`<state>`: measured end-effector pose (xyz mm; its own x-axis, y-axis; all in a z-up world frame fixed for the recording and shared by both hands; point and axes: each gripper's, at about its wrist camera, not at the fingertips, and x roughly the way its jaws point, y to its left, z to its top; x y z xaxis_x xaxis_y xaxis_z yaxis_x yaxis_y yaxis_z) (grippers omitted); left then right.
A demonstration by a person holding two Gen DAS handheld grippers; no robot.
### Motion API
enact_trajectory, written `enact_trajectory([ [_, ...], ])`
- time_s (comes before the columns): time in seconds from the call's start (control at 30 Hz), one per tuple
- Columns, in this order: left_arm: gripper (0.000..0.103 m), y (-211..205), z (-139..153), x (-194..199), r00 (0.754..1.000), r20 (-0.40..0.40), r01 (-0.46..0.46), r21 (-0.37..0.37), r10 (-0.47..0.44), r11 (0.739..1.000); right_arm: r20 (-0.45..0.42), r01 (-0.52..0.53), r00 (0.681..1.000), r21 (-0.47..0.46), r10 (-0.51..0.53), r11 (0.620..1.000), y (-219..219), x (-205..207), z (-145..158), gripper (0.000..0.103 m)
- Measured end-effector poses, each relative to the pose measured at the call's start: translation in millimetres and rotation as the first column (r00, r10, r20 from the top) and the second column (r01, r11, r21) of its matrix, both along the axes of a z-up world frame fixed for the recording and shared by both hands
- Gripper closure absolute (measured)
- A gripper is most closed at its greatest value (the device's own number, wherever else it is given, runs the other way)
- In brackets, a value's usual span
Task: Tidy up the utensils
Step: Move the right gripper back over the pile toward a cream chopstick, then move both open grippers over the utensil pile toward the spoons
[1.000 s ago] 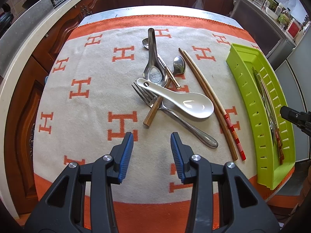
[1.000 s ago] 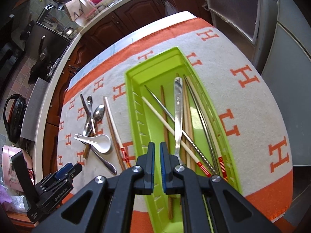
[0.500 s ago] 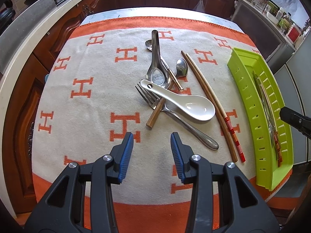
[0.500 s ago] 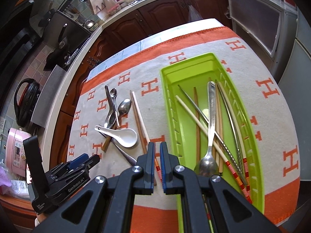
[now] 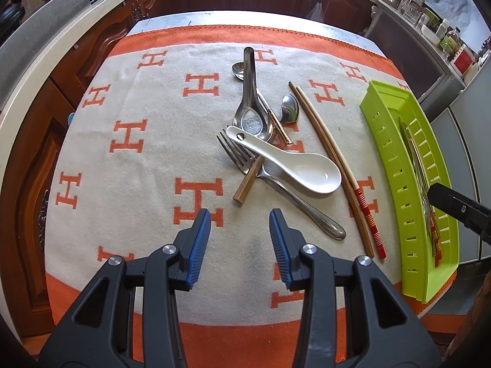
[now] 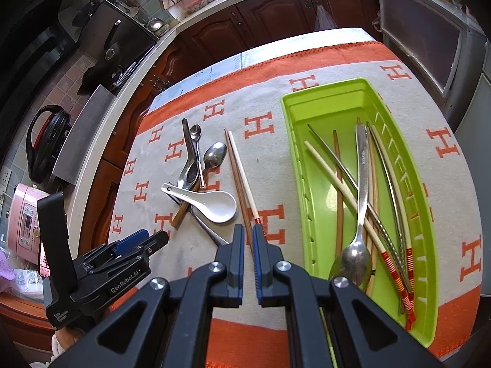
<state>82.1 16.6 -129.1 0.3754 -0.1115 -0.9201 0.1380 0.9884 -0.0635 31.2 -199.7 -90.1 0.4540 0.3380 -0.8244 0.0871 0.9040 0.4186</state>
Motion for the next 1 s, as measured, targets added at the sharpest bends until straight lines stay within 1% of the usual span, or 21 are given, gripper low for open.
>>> enact_trajectory([
  [0.6, 0.067, 3.2, 0.2, 0.1, 1.0, 0.004, -0.006, -0.047, 0.007, 0.999, -0.014, -0.03, 0.999, 0.001, 0.03, 1.0, 13.6, 3.5, -7.6, 0.096],
  [1.0, 0.067, 3.5, 0.8, 0.1, 1.0, 0.008, -0.006, -0.053, 0.006, 0.999, -0.016, -0.042, 0.999, 0.002, 0.042, 0.999, 19.6, 4.0, -9.1, 0.096],
])
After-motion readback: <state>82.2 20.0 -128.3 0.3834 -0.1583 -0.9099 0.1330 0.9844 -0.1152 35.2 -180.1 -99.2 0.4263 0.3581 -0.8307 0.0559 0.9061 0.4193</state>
